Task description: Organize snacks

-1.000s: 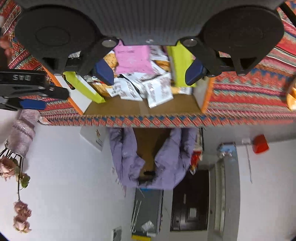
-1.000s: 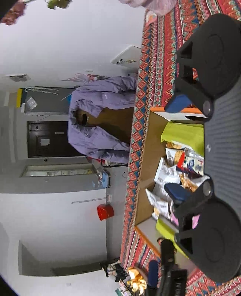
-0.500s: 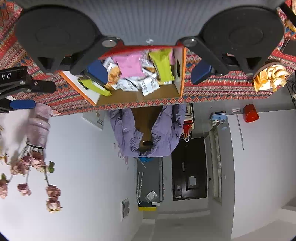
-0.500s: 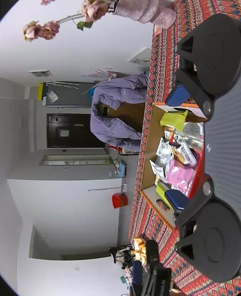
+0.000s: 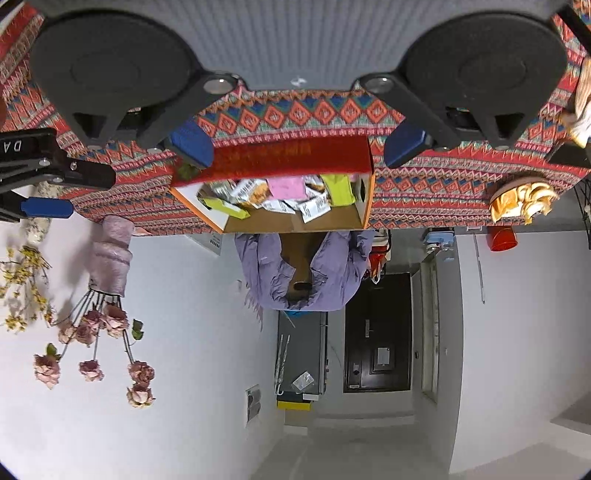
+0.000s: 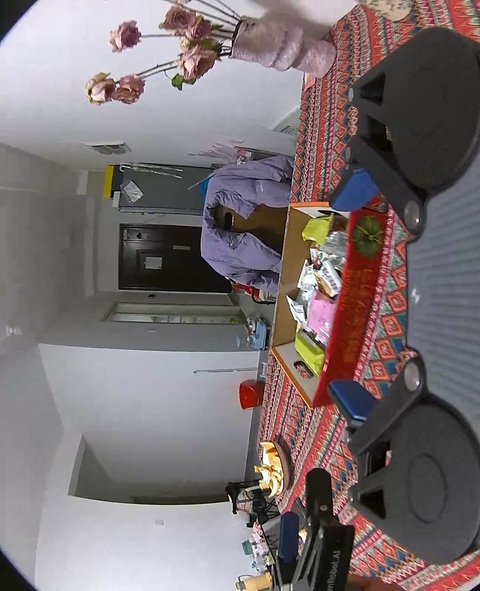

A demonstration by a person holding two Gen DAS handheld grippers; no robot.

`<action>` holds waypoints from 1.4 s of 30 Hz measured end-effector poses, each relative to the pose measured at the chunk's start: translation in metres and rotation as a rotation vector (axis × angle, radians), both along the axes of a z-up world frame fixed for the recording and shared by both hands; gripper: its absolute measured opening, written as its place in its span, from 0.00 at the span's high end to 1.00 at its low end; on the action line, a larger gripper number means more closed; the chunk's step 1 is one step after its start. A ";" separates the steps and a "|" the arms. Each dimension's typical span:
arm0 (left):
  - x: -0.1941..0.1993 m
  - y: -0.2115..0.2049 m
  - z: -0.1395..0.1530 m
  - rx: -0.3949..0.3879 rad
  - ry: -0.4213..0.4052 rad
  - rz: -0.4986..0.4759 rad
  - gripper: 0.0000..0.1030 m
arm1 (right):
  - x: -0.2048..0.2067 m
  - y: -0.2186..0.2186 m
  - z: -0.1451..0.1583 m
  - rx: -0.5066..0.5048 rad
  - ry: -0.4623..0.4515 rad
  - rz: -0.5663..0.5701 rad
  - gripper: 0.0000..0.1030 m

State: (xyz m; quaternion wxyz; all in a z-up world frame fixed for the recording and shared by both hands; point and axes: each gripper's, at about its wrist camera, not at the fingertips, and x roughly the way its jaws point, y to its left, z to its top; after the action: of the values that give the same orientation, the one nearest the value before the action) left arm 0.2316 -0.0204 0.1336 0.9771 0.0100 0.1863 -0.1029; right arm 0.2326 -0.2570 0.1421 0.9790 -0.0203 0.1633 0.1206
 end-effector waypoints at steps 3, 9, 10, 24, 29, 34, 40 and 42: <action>-0.025 0.000 -0.008 0.019 -0.030 0.015 0.01 | -0.031 0.003 -0.010 0.000 -0.009 -0.003 0.05; -0.078 0.002 -0.031 0.019 -0.043 0.025 0.01 | -0.083 0.009 -0.035 -0.021 -0.021 -0.012 0.01; -0.087 0.003 -0.034 0.019 -0.047 0.026 0.01 | -0.090 0.011 -0.038 -0.027 -0.023 -0.010 0.01; -0.186 0.018 -0.068 -0.028 -0.070 0.056 0.00 | -0.186 0.029 -0.078 -0.004 -0.043 0.007 0.00; -0.211 0.026 -0.083 -0.042 -0.063 0.083 0.00 | -0.209 0.037 -0.086 -0.004 -0.062 0.014 0.00; -0.219 0.032 -0.097 -0.020 -0.050 0.113 0.00 | -0.227 0.047 -0.095 -0.066 -0.078 0.014 0.00; -0.221 0.036 -0.098 -0.028 -0.043 0.110 0.00 | -0.233 0.052 -0.103 -0.060 -0.067 0.029 0.00; -0.221 0.036 -0.097 -0.025 -0.048 0.110 0.00 | -0.233 0.053 -0.104 -0.048 -0.060 0.035 0.00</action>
State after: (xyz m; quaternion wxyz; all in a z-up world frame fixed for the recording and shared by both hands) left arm 0.0102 0.0158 0.0366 0.9855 -0.0099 0.1616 -0.0511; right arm -0.0005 -0.2042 0.0377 0.9804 -0.0503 0.1361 0.1333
